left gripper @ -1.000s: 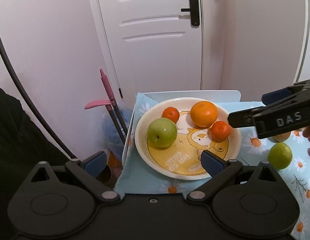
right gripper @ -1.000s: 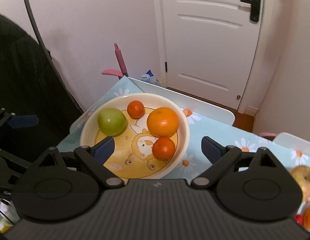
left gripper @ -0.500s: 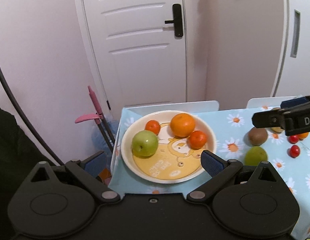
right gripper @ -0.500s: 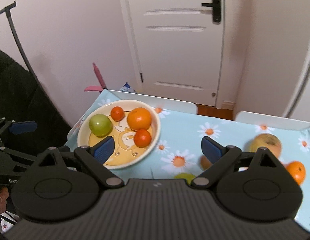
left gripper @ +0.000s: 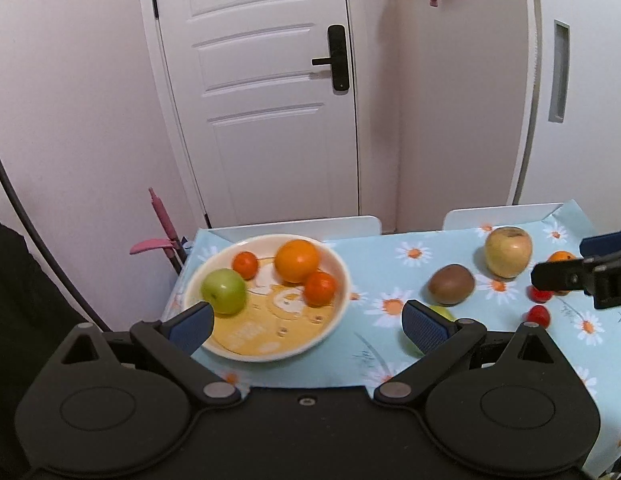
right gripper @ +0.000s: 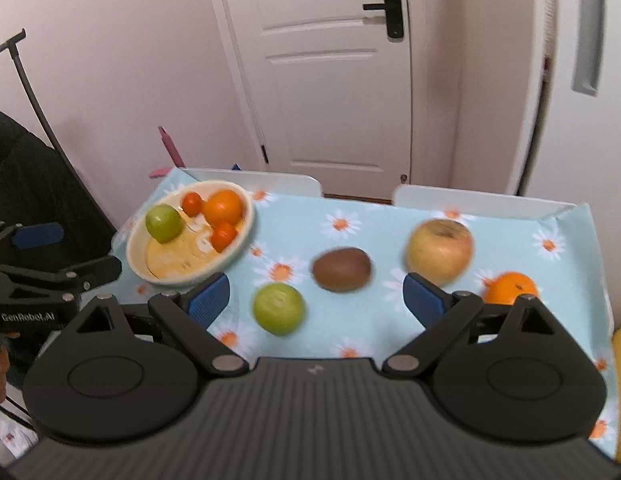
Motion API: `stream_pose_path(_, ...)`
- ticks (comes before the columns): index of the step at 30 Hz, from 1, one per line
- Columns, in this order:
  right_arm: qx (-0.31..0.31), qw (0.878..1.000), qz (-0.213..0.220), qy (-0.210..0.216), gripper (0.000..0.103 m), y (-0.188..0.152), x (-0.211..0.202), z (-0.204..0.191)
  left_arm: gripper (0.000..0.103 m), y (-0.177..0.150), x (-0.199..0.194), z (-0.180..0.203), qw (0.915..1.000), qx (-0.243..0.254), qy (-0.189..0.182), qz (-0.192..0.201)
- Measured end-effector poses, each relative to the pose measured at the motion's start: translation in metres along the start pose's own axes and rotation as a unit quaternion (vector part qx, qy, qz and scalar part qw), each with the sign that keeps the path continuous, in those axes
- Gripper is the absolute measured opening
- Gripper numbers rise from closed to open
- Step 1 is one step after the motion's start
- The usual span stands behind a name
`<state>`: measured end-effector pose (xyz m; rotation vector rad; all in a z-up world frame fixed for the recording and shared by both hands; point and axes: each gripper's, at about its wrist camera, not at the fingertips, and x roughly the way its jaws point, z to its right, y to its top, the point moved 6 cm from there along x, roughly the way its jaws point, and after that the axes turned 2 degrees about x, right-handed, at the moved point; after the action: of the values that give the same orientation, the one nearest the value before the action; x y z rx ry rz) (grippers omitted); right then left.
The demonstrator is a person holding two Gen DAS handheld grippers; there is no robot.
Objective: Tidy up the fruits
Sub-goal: 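Move both grippers away from the bowl back over the table, then grasp the second green apple with the left gripper while the right gripper grasps a red tomato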
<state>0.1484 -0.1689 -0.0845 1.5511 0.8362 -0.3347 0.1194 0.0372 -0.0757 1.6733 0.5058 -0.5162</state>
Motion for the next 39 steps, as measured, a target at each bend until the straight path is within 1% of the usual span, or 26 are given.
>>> stream_pose_path(6, -0.017, 1.0, -0.014, 0.01, 0.103, -0.023, 0.0, 0.039, 0.102, -0.007, 0.006, 0.044, 0.9998, -0.006, 0.016, 0.003)
stream_pose_path(9, -0.025, 0.999, -0.016, 0.018, 0.103, -0.033, 0.005, 0.052, 0.102, -0.012, 0.017, 0.064, 0.9997, -0.01, 0.021, 0.003)
stream_pose_path(16, -0.042, 0.998, -0.019, 0.032, 0.103, -0.057, 0.025, 0.076, 0.102, -0.028, 0.048, 0.097, 0.9996, 0.001, 0.027, 0.0)
stream_pose_path(19, -0.047, 0.998, -0.024, 0.038, 0.099, -0.066, 0.036, 0.082, 0.1, -0.034, 0.064, 0.107, 0.9995, 0.003, 0.031, 0.004)
stream_pose_path(21, -0.049, 0.998, -0.026, 0.04, 0.093, -0.072, 0.042, 0.085, 0.1, -0.037, 0.073, 0.112, 0.9995, 0.004, 0.03, 0.006)
stream_pose_path(22, -0.05, 0.998, -0.027, 0.041, 0.092, -0.075, 0.046, 0.086, 0.1, -0.038, 0.078, 0.114, 0.9995, 0.006, 0.029, 0.006)
stream_pose_path(24, -0.05, 0.997, -0.026, 0.043, 0.089, -0.078, 0.05, 0.087, 0.093, -0.04, 0.087, 0.117, 0.9995, 0.009, 0.031, 0.007)
stream_pose_path(26, -0.048, 0.998, -0.026, 0.044, 0.087, -0.081, 0.054, 0.088, 0.089, -0.043, 0.097, 0.12, 0.9995, 0.014, 0.028, 0.002)
stream_pose_path(29, -0.046, 0.998, -0.026, 0.043, 0.084, -0.082, 0.06, 0.088, 0.078, -0.046, 0.107, 0.124, 0.9995, 0.018, 0.024, -0.005)
stream_pose_path(32, -0.045, 0.998, -0.023, 0.041, 0.082, -0.083, 0.063, 0.087, 0.075, -0.048, 0.114, 0.126, 0.9994, 0.022, 0.026, -0.005)
stream_pose_path(34, -0.043, 0.998, -0.021, 0.041, 0.08, -0.083, 0.065, 0.087, 0.068, -0.048, 0.118, 0.126, 0.9993, 0.024, 0.028, -0.005)
stream_pose_path(35, -0.041, 0.998, -0.021, 0.041, 0.079, -0.083, 0.066, 0.087, 0.06, -0.049, 0.119, 0.126, 0.9993, 0.025, 0.028, -0.007)
stream_pose_path(36, -0.04, 0.998, -0.021, 0.041, 0.078, -0.083, 0.067, 0.087, 0.058, -0.049, 0.12, 0.126, 0.9994, 0.024, 0.024, -0.009)
stream_pose_path(39, -0.039, 0.998, -0.021, 0.04, 0.075, -0.083, 0.07, 0.086, 0.057, -0.049, 0.119, 0.127, 0.9994, 0.025, 0.023, -0.009)
